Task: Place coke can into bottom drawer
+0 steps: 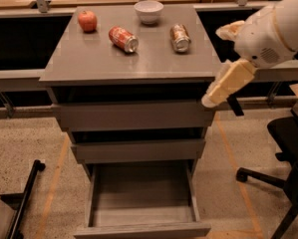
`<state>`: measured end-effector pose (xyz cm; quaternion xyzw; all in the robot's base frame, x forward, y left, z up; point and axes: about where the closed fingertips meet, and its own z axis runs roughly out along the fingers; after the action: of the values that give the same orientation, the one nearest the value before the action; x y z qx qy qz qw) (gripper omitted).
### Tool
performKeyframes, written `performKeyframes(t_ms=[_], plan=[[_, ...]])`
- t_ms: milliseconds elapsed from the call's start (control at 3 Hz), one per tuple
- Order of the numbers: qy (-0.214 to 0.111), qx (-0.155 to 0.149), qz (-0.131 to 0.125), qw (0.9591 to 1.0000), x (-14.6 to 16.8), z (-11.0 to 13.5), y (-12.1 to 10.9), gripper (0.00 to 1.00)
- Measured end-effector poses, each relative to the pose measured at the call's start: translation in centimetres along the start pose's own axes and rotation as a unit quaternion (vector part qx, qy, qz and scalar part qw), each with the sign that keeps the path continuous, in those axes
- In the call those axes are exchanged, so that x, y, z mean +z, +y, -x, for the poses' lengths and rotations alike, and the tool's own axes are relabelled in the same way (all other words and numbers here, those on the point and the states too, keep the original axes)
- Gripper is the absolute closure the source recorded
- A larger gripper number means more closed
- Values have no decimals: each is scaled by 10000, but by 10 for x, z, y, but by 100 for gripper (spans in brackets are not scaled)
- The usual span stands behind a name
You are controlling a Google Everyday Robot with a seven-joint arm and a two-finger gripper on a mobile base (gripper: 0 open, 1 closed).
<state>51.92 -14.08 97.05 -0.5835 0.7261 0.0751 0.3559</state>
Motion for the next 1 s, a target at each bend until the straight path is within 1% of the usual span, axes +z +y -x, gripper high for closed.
performKeyframes(t_ms=[333,667,1000], plan=[[-424,97,-132,9990,43,17,-34,0],[-686,113,-200,9974,86,29,-67,0],[-776,269,-358,9960,120,40,-109,0]])
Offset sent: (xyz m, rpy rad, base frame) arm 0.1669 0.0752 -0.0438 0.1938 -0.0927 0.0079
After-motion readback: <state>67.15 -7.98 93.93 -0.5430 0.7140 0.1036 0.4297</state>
